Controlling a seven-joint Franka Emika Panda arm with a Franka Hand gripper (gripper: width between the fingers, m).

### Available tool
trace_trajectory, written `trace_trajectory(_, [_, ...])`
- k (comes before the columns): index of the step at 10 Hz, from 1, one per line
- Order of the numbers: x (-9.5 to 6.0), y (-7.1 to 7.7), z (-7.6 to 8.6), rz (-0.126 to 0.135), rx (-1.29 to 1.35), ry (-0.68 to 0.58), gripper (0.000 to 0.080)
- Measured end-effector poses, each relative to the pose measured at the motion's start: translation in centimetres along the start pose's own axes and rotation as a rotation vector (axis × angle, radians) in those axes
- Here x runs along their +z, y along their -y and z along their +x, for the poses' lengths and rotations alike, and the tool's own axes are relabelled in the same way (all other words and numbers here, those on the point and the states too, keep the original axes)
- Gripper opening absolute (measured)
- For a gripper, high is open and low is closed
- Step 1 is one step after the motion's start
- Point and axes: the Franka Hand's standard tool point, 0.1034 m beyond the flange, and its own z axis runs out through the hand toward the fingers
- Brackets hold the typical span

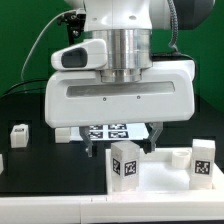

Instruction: Assemble square table

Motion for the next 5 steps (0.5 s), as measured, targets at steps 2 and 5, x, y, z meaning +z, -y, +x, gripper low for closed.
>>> trace_trajectory(2, [0.02, 1.02, 0.46, -0.02, -0.236, -0.014, 0.0649])
trace_trajectory(5, [0.03, 0.73, 0.41, -0.02, -0.184, -0.013, 0.0397])
